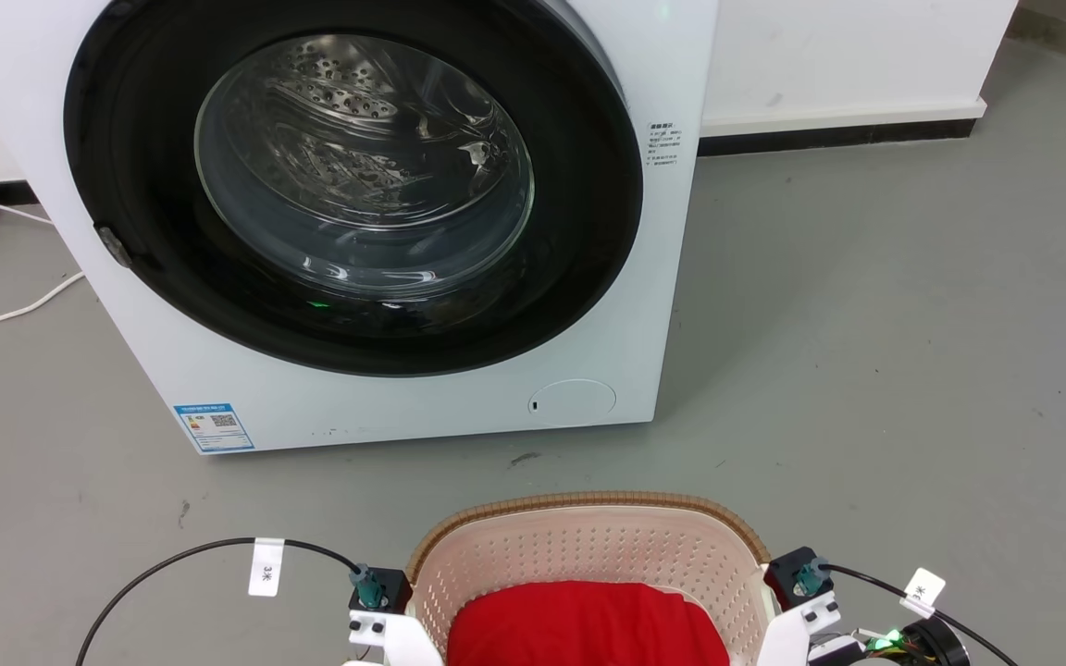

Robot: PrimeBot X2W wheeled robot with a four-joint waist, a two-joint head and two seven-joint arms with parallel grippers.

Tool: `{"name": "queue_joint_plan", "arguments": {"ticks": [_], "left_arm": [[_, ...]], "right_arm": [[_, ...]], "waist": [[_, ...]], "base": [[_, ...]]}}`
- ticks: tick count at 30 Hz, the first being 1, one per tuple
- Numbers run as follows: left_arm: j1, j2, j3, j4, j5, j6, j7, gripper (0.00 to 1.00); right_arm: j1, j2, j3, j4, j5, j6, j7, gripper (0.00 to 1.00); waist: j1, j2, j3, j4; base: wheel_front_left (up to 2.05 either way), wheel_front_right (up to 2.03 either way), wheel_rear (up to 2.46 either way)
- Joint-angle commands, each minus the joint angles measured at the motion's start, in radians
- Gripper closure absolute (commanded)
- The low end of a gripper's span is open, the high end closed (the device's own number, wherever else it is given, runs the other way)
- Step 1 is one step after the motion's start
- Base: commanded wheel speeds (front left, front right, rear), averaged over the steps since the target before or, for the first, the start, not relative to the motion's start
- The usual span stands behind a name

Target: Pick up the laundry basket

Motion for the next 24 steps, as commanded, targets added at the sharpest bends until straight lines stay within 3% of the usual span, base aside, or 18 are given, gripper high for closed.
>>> {"name": "queue_joint_plan", "arguments": {"ticks": [1,24], "left_arm": [[-0.02,-0.052,-0.012,-0.036,-0.004,-0.031,-0.012,1.0],[-0.037,-0.037,-0.079,-0.038,-0.057,-0.031,-0.041,1.0]], "right_arm": [[-0.012,0.046,0.02,-0.02,0.002,0.016,-0.007,1.0],[-0.018,0.036,0.078,-0.015,0.061,0.016,-0.015,1.0]], "waist": [[0.0001,0.0,0.0,0.0],[0.0001,0.0,0.01,-0.006]], "base": [[0.0,0.0,0.0],[0.0,0.0,0.0]]}}
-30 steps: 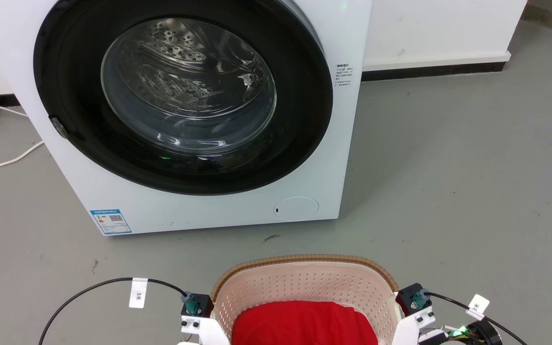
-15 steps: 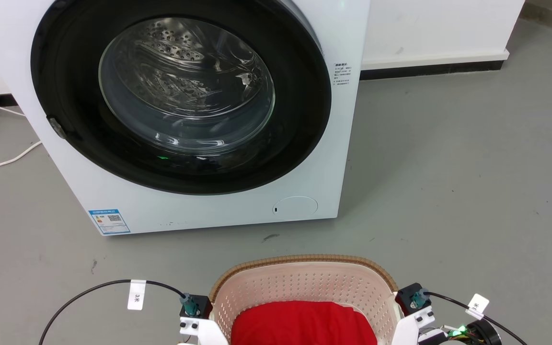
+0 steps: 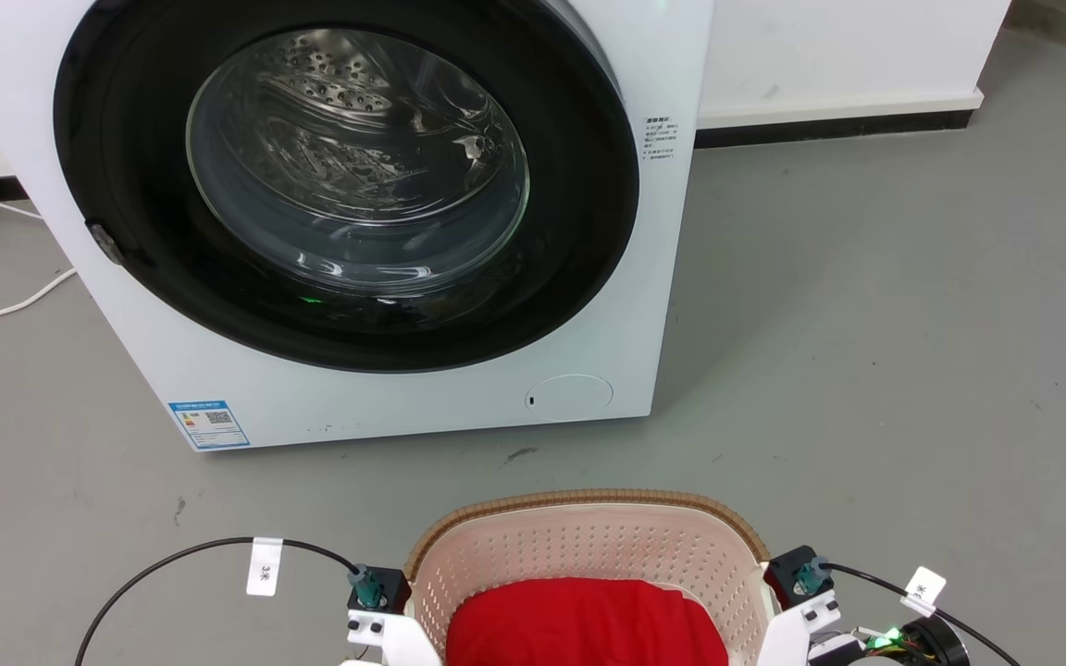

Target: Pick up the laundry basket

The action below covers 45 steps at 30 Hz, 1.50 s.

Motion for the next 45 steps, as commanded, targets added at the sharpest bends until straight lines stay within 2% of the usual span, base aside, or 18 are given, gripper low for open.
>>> {"name": "queue_joint_plan", "arguments": {"ticks": [1,45], "left_arm": [[-0.028,-0.045,-0.011,-0.04,-0.004,-0.031,-0.015,1.0],[-0.04,-0.034,-0.087,-0.035,-0.061,-0.031,-0.05,1.0]], "right_arm": [[-0.009,0.04,0.019,-0.018,-0.001,0.016,-0.006,1.0],[-0.01,0.028,0.084,-0.017,0.058,0.017,-0.006,1.0]], "waist": [[-0.0001,0.0,0.001,0.0],[-0.0001,0.0,0.008,0.001]], "base": [[0.0,0.0,0.0],[0.0,0.0,0.0]]}}
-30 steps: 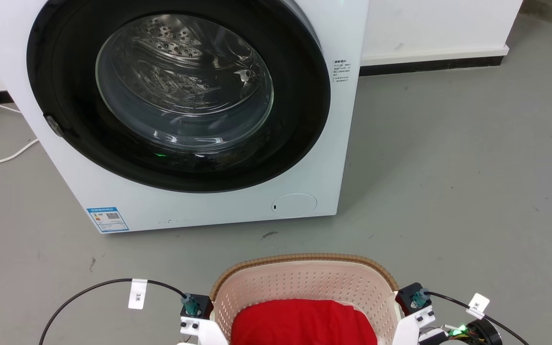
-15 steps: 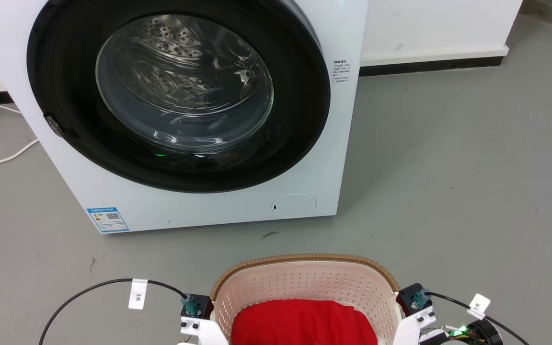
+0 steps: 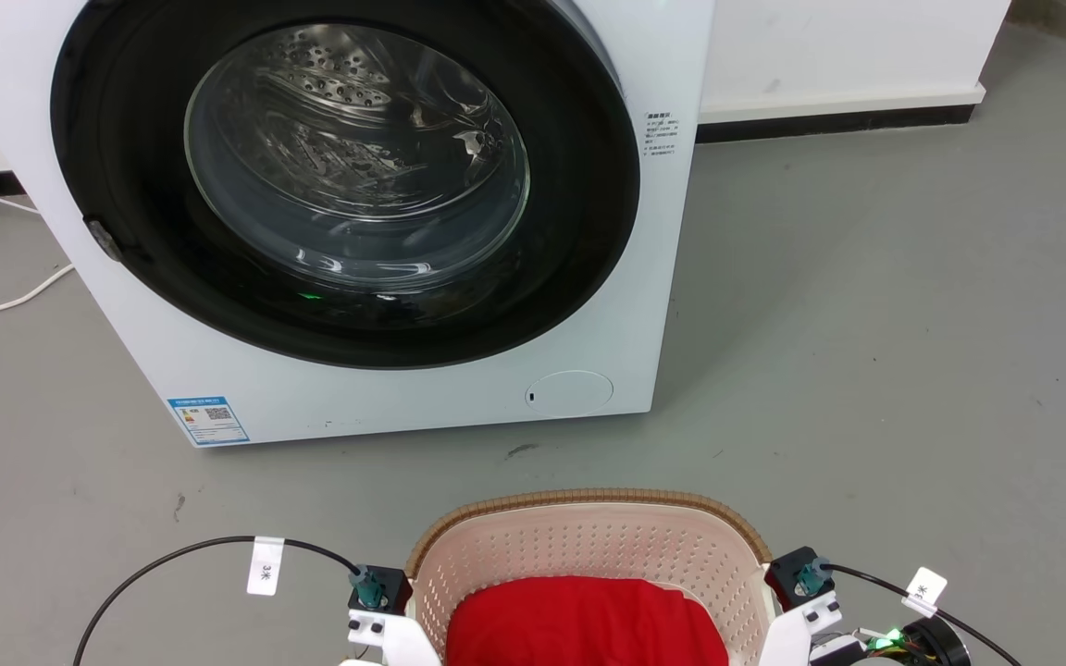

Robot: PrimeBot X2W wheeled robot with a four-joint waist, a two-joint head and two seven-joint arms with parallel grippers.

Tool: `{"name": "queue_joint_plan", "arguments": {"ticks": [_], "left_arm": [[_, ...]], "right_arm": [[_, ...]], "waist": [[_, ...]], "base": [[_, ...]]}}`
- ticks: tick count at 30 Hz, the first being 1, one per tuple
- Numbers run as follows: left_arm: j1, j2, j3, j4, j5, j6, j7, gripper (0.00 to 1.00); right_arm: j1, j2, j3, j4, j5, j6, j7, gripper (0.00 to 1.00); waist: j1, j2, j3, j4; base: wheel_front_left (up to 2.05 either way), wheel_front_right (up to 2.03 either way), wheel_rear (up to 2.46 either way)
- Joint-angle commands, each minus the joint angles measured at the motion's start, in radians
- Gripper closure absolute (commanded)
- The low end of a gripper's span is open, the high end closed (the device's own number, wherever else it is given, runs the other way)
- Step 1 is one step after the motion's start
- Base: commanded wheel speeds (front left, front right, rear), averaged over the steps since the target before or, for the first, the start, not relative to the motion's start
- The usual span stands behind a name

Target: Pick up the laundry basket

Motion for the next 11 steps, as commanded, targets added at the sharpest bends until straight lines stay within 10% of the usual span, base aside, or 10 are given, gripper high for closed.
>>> {"name": "queue_joint_plan", "arguments": {"ticks": [1,11], "left_arm": [[-0.027,-0.042,-0.006,-0.035,-0.001,-0.03,-0.016,1.0],[-0.029,-0.042,-0.014,-0.036,-0.005,-0.03,-0.02,1.0]], "right_arm": [[-0.004,0.037,0.018,-0.017,-0.005,0.017,-0.003,1.0],[-0.006,0.035,0.027,-0.017,0.004,0.017,-0.004,1.0]], "waist": [[-0.0001,-0.0001,0.001,0.0],[-0.0001,-0.0001,0.005,-0.001]], "base": [[0.0,0.0,0.0],[0.0,0.0,0.0]]}}
